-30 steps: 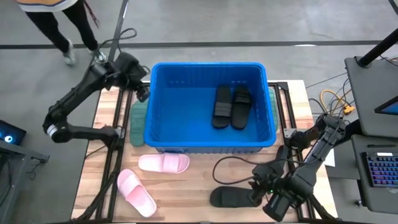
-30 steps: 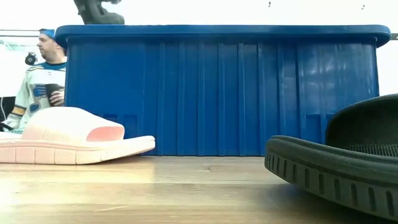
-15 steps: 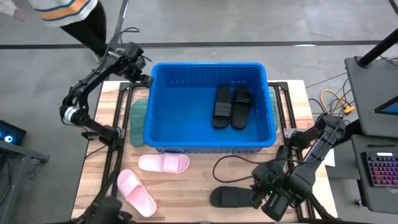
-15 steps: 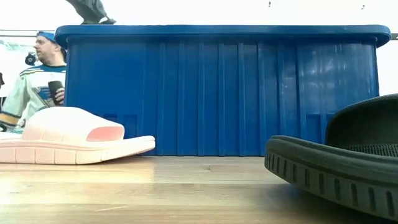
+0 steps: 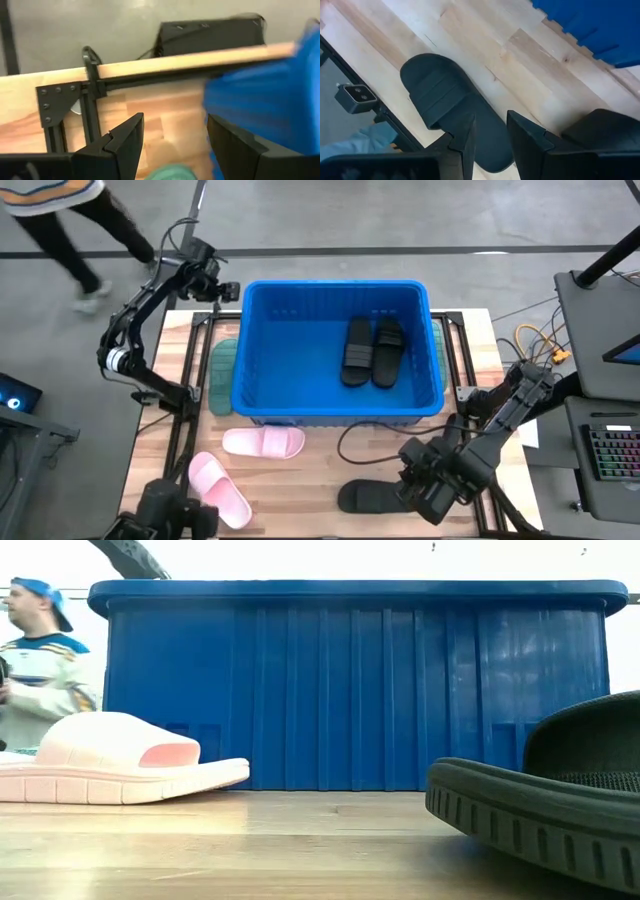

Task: Pick and place slides into bin
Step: Put the green left slipper into the blue bin

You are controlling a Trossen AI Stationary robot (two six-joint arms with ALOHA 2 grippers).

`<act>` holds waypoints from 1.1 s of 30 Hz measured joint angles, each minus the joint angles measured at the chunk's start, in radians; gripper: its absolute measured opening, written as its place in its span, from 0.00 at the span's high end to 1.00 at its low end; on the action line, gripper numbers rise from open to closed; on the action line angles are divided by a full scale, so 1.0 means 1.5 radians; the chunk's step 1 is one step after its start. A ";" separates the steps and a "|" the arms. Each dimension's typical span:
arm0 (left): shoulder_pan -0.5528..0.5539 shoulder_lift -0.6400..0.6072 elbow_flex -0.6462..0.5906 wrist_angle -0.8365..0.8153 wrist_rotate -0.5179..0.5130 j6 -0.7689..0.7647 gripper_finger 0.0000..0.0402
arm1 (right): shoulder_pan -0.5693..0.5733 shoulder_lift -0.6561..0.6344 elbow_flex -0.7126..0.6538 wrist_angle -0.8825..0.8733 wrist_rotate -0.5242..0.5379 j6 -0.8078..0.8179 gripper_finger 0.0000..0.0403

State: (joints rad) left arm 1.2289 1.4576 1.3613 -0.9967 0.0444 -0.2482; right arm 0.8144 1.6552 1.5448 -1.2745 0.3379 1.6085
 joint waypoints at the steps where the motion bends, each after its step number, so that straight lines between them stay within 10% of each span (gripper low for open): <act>1: 0.000 0.006 0.000 0.008 -0.016 -0.025 0.50 | -0.002 -0.001 0.000 0.000 -0.001 -0.010 0.75; 8: -0.006 0.010 0.000 0.075 0.058 -0.108 0.50 | -0.011 -0.007 0.000 -0.002 -0.004 -0.053 0.74; 33: 0.000 0.113 -0.009 -0.115 0.094 0.067 0.50 | -0.042 -0.077 -0.003 -0.059 0.014 -0.114 0.75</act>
State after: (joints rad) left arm 1.2288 1.6265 1.3484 -1.1698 0.1857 -0.1472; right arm 0.7518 1.5392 1.5406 -1.3632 0.3592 1.4373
